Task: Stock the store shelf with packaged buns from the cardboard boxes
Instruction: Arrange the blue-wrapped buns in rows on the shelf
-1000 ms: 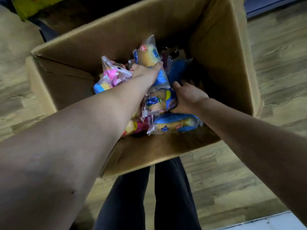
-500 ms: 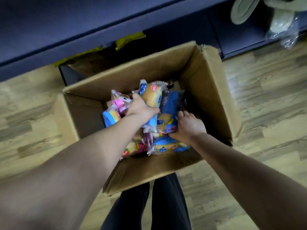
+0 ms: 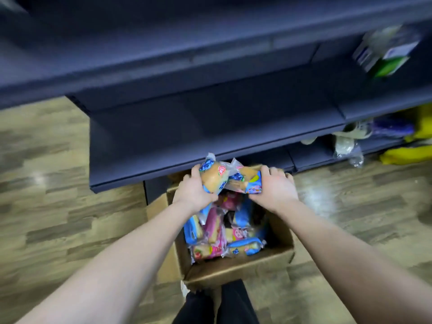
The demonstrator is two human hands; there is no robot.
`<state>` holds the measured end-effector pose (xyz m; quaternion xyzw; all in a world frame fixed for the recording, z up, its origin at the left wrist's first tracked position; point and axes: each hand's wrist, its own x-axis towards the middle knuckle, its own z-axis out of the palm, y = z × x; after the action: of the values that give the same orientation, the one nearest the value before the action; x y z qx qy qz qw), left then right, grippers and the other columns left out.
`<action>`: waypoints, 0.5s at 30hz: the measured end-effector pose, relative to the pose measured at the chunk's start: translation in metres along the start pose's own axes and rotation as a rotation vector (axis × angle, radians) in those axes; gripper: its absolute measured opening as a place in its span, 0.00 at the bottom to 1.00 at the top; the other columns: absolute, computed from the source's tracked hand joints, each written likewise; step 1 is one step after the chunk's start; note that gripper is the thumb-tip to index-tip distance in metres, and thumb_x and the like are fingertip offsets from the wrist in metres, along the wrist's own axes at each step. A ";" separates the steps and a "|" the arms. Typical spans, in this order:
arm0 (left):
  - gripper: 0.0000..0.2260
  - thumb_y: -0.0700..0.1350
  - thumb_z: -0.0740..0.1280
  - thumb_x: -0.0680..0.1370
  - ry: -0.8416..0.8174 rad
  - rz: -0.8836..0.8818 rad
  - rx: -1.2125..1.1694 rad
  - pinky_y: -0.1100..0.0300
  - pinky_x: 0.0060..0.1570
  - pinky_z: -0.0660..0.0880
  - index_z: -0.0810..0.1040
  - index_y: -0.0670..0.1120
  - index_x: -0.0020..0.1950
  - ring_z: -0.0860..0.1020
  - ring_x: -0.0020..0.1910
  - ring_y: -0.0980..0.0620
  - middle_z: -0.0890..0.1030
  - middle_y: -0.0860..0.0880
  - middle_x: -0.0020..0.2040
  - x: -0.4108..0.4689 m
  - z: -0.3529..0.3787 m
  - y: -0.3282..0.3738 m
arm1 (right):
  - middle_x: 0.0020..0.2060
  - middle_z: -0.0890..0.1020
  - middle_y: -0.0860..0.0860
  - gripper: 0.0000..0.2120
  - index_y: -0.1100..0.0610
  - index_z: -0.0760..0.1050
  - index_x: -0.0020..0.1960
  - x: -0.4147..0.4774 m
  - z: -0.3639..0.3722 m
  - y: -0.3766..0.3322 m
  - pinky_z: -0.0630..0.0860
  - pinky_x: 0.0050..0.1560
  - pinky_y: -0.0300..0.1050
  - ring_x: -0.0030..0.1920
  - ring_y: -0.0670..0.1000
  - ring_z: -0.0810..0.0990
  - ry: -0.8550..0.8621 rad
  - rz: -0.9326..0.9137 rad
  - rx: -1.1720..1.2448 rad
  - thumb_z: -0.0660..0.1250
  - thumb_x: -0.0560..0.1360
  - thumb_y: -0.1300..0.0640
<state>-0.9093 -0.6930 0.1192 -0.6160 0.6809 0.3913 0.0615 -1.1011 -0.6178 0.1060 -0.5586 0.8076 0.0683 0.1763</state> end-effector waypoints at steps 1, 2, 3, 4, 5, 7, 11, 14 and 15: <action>0.43 0.49 0.73 0.67 0.024 0.011 -0.007 0.51 0.59 0.71 0.53 0.50 0.76 0.73 0.61 0.42 0.70 0.42 0.63 -0.008 -0.014 0.007 | 0.57 0.74 0.54 0.30 0.55 0.65 0.62 -0.002 -0.019 -0.002 0.65 0.60 0.51 0.59 0.57 0.73 0.043 -0.015 -0.014 0.66 0.67 0.39; 0.43 0.49 0.73 0.67 0.055 0.021 -0.018 0.51 0.59 0.72 0.53 0.50 0.76 0.73 0.61 0.42 0.71 0.42 0.63 -0.014 -0.027 0.014 | 0.56 0.74 0.54 0.30 0.55 0.65 0.62 -0.004 -0.037 -0.004 0.65 0.61 0.52 0.59 0.57 0.72 0.080 -0.028 -0.024 0.66 0.67 0.39; 0.42 0.49 0.73 0.67 0.086 0.037 -0.037 0.51 0.59 0.72 0.53 0.50 0.76 0.73 0.60 0.42 0.71 0.42 0.62 -0.021 -0.041 0.021 | 0.56 0.74 0.54 0.30 0.55 0.65 0.63 -0.005 -0.056 -0.006 0.64 0.62 0.52 0.59 0.57 0.72 0.114 -0.040 -0.027 0.66 0.68 0.39; 0.42 0.49 0.73 0.68 0.117 0.054 -0.057 0.52 0.59 0.72 0.53 0.50 0.75 0.73 0.60 0.42 0.71 0.42 0.62 -0.028 -0.054 0.028 | 0.56 0.74 0.54 0.30 0.55 0.65 0.63 -0.007 -0.074 -0.007 0.64 0.63 0.52 0.59 0.57 0.72 0.150 -0.054 -0.025 0.66 0.68 0.39; 0.41 0.48 0.72 0.68 0.152 0.073 -0.077 0.52 0.58 0.72 0.54 0.49 0.75 0.72 0.60 0.42 0.71 0.42 0.62 -0.035 -0.068 0.035 | 0.56 0.74 0.54 0.31 0.55 0.65 0.64 -0.010 -0.093 -0.008 0.64 0.64 0.52 0.59 0.57 0.73 0.197 -0.073 -0.026 0.66 0.68 0.40; 0.40 0.49 0.72 0.68 0.185 0.104 -0.110 0.54 0.57 0.72 0.54 0.50 0.75 0.73 0.60 0.43 0.71 0.43 0.62 -0.045 -0.090 0.045 | 0.54 0.75 0.54 0.32 0.55 0.67 0.64 -0.012 -0.123 -0.007 0.65 0.62 0.52 0.56 0.58 0.74 0.278 -0.102 -0.038 0.68 0.67 0.41; 0.38 0.49 0.73 0.69 0.134 0.183 -0.088 0.60 0.50 0.68 0.56 0.49 0.74 0.73 0.56 0.47 0.73 0.45 0.62 -0.062 -0.132 0.057 | 0.44 0.78 0.55 0.29 0.58 0.73 0.57 -0.020 -0.168 -0.001 0.70 0.56 0.53 0.46 0.60 0.77 0.436 -0.206 -0.087 0.72 0.61 0.44; 0.37 0.48 0.73 0.71 0.062 0.261 -0.001 0.63 0.49 0.68 0.57 0.49 0.74 0.73 0.51 0.50 0.74 0.48 0.60 -0.081 -0.159 0.065 | 0.41 0.78 0.54 0.29 0.58 0.75 0.55 -0.025 -0.198 0.000 0.72 0.56 0.54 0.42 0.60 0.78 0.500 -0.306 -0.146 0.73 0.59 0.44; 0.37 0.48 0.73 0.71 0.058 0.279 0.015 0.63 0.49 0.68 0.57 0.49 0.74 0.73 0.51 0.51 0.74 0.49 0.58 -0.087 -0.167 0.069 | 0.41 0.78 0.54 0.29 0.58 0.76 0.55 -0.025 -0.209 -0.001 0.72 0.56 0.54 0.42 0.60 0.78 0.517 -0.328 -0.153 0.74 0.59 0.44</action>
<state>-0.8831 -0.7302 0.3147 -0.5258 0.7645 0.3728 -0.0086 -1.1362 -0.6601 0.3092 -0.6921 0.7172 -0.0448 -0.0688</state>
